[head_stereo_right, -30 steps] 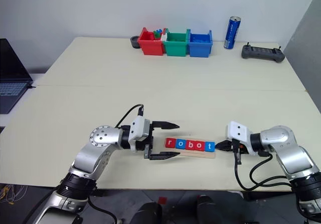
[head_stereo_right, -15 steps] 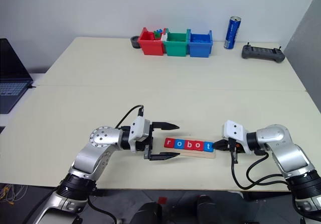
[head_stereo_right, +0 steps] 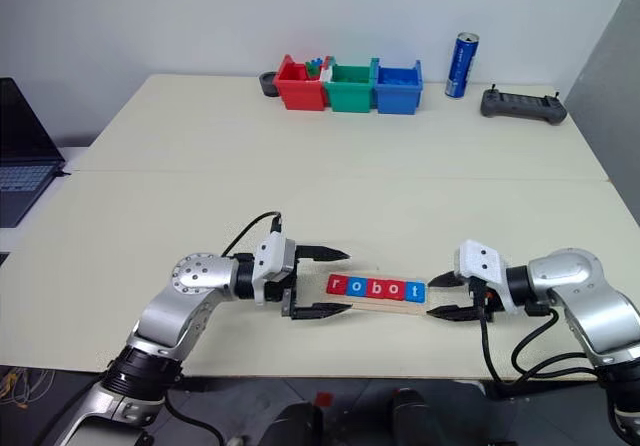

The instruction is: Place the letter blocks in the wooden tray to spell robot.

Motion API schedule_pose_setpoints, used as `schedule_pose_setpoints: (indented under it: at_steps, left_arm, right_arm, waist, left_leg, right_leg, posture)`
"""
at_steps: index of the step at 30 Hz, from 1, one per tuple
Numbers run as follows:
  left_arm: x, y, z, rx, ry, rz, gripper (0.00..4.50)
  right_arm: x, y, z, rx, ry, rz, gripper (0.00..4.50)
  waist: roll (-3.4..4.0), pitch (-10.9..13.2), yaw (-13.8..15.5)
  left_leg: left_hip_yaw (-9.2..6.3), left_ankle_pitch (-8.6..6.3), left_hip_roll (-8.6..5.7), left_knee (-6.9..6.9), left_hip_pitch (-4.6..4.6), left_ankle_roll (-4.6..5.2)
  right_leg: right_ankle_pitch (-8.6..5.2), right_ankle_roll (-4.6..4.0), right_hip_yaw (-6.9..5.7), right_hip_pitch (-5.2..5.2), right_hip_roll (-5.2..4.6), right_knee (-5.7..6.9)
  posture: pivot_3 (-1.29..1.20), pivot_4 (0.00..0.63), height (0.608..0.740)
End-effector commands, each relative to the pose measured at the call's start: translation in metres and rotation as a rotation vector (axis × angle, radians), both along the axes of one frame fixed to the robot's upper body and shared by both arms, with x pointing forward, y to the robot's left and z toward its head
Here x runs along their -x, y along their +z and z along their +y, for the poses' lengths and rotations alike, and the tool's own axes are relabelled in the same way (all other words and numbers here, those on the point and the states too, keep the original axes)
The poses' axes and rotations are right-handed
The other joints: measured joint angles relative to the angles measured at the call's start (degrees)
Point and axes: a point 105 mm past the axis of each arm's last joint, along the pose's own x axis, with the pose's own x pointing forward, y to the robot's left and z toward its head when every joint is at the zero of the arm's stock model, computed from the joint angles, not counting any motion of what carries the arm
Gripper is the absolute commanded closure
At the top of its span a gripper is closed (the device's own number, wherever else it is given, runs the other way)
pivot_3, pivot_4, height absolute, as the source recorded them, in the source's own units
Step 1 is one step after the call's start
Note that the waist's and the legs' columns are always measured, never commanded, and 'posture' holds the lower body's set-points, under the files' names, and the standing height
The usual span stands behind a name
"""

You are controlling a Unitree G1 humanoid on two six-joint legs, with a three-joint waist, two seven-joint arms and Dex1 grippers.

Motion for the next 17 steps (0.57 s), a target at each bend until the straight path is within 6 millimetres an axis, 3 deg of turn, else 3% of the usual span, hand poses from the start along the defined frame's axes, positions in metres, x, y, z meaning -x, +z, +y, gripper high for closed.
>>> schedule_pose_setpoints:
  at_steps: [1,2,3,10,17]
  left_arm:
    - [0.004,0.006,0.004,-0.014,-0.012,-0.040,0.00]
    - [0.004,0.004,0.006,-0.022,-0.011,-0.038,0.00]
    - [0.004,0.003,0.010,-0.031,-0.004,-0.036,0.00]
    - [0.008,-0.001,0.027,-0.053,0.022,-0.024,0.00]
    - [0.005,-0.004,0.027,-0.060,0.040,-0.033,0.00]
  right_arm:
    - [0.001,0.019,0.007,-0.044,0.005,-0.036,0.41]
    - [0.002,0.018,0.007,-0.039,0.004,-0.037,0.07]
    - [0.003,0.016,0.006,-0.031,0.000,-0.039,0.02]
    - [0.012,0.011,0.005,-0.024,-0.013,-0.023,0.02]
    - [0.011,0.011,0.007,-0.032,-0.026,-0.029,0.02]
  waist:
    - [0.00,0.0,0.0]
    - [0.00,0.0,0.1]
    - [0.00,0.0,0.0]
    - [0.00,0.0,0.1]
    - [0.00,0.0,0.1]
  left_leg:
    - [0.00,0.00,0.00,0.02,0.00,0.00]
    - [0.00,0.00,0.00,0.02,0.00,0.00]
    - [0.00,0.00,0.00,0.03,0.00,0.00]
    - [0.01,0.00,0.00,0.04,-0.01,0.00]
    - [0.01,0.00,0.00,0.04,0.00,0.00]
  right_leg:
    - [0.00,0.00,0.00,0.00,0.00,0.02]
    - [0.00,0.00,0.00,0.00,0.00,0.03]
    - [0.00,0.00,0.00,-0.01,0.00,0.03]
    - [-0.01,0.00,0.00,-0.02,0.00,0.05]
    - [-0.01,0.00,0.00,-0.02,0.00,0.07]
  posture:
    - [0.00,0.150,0.740]
    - [0.00,0.150,0.740]
    - [0.00,0.150,0.740]
    - [0.00,0.150,0.740]
    - [0.00,0.150,0.740]
